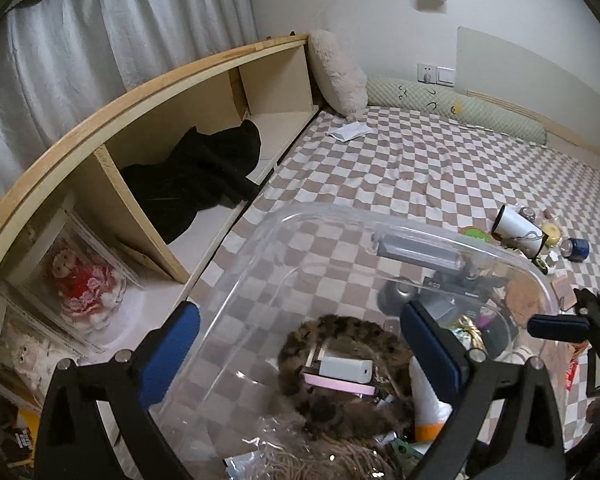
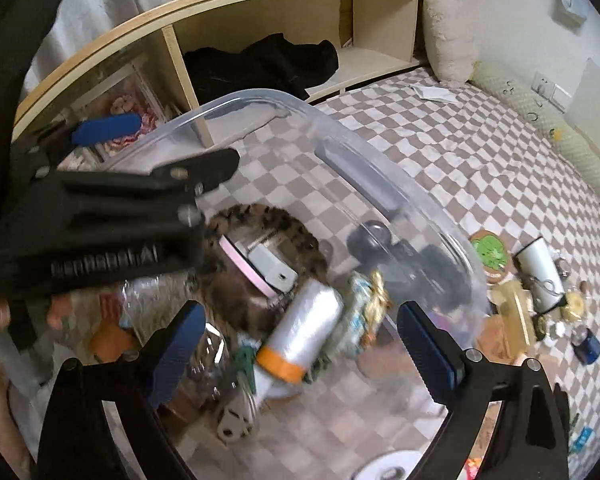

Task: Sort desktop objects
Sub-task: 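Withdraw both grippers from the bin back over the bed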

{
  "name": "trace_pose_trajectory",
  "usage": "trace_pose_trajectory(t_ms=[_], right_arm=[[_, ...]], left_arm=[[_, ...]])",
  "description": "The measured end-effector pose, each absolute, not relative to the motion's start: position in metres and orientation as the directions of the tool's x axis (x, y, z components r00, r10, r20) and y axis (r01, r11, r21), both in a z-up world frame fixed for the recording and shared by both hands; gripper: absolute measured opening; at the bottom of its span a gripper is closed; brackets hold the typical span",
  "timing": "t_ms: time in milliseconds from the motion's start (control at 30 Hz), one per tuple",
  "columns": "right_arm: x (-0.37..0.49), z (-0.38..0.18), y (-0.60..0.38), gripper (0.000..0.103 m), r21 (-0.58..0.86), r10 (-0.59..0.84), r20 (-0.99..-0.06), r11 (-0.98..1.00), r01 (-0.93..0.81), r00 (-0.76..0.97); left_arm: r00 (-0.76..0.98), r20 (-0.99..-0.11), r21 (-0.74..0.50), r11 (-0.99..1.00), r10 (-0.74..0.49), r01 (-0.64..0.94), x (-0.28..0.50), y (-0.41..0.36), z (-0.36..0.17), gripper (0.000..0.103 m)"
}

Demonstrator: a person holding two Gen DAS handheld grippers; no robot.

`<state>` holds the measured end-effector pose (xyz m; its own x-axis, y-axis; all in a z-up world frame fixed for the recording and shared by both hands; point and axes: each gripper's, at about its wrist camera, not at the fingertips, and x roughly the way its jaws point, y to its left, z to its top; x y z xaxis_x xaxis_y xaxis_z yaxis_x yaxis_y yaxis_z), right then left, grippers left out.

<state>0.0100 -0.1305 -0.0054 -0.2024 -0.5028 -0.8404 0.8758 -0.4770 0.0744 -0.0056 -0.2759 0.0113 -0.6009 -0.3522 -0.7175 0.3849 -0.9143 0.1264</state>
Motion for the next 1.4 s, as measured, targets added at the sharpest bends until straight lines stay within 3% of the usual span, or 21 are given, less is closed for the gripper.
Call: trace_pose_trajectory(t_ms=[133,533,733,1400], right_arm=[[0.016,0.003,-0.111,0.103,0.071,-0.515,-0.830,-0.477,0.876,-0.213],[0.019,0.029,-0.037,0.103,0.085,-0.552,-0.787,-0.542,0.836,-0.277],[0.016,0.028,0.016,0.103,0.086,-0.537,-0.776,-0.611,0.787,-0.332],[0.013,0.028,0.162,0.103,0.074,-0.439,-0.722,-0.817,0.571,-0.535]], left_arm=[[-0.596,-0.731,0.093,-0.914,-0.332,0.395,0.003,-0.269,0.017,0.103],[-0.649,-0.700,0.076,-0.935,-0.297,0.346,0.042,-0.211,0.039,0.103],[-0.701,-0.678,0.031,-0.961,-0.221,0.273,0.054,-0.173,0.052,0.103],[-0.729,-0.679,0.093,-0.995,-0.089,0.035,0.045,-0.037,0.041,0.103]])
